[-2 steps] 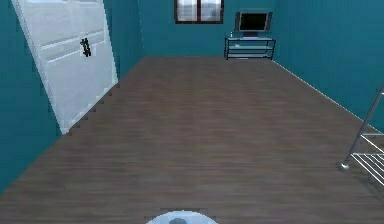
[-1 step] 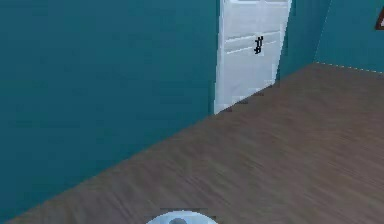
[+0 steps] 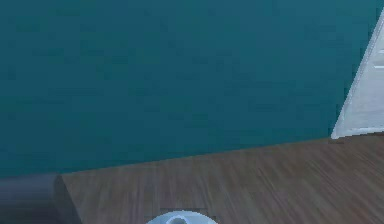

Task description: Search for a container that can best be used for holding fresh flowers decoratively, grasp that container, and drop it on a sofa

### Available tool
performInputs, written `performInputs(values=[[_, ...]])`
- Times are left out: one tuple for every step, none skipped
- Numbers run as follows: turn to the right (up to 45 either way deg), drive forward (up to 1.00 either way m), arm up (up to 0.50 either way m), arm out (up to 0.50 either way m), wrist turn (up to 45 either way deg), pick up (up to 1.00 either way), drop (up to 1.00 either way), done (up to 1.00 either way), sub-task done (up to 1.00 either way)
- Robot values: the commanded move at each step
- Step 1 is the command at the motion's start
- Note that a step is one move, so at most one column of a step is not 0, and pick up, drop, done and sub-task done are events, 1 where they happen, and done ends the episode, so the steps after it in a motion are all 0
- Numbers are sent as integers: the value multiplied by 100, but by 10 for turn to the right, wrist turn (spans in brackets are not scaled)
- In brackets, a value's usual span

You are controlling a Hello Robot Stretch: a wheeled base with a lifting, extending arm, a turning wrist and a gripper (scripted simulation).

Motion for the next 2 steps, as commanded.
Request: performInputs(values=[[0,15,0,0,0,0,0,0,0],[450,0,0,0,0,0,0,0,0]])
